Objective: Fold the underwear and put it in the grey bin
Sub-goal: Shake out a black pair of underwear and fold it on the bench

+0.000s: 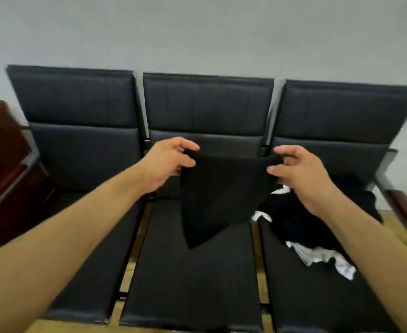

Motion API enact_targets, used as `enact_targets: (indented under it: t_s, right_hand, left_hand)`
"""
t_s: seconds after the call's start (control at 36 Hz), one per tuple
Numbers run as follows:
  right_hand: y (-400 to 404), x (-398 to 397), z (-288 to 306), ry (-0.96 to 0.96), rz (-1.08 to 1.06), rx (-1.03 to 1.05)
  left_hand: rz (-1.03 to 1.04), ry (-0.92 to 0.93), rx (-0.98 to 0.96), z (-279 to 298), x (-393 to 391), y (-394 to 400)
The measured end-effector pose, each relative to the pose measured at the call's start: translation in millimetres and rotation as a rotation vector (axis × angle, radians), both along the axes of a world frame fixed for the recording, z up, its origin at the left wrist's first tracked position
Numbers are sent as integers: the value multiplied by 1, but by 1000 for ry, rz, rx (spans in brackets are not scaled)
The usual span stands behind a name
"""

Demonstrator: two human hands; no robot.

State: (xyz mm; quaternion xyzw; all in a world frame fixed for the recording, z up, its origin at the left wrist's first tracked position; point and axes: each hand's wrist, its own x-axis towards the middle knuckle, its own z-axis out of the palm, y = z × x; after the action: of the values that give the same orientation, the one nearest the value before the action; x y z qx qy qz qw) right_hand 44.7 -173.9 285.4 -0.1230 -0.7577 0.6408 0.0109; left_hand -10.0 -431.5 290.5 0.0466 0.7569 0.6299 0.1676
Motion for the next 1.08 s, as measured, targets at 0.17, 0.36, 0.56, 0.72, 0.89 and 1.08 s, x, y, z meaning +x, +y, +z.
enact_targets:
  t_s: [0.17,0.36,0.56,0.72,0.89,1.08]
  right_hand:
    - [13,54,173,67,23,-18]
    - [21,86,297,144,43,-145]
    - [27,120,374,157,91,111]
    - [36,137,416,173,-14,363]
    - [49,140,437,257,-104,449]
    - [71,144,447,327,-212,467]
  left_hand:
    - [4,84,91,174,44,17]
    - [-40,200,206,289,67,29]
    - [-53,355,244,356,84,41]
    - [-88,429,195,387,91,55]
    - [-98,465,178,408,87,74]
    - [-62,675,47,421,77,115]
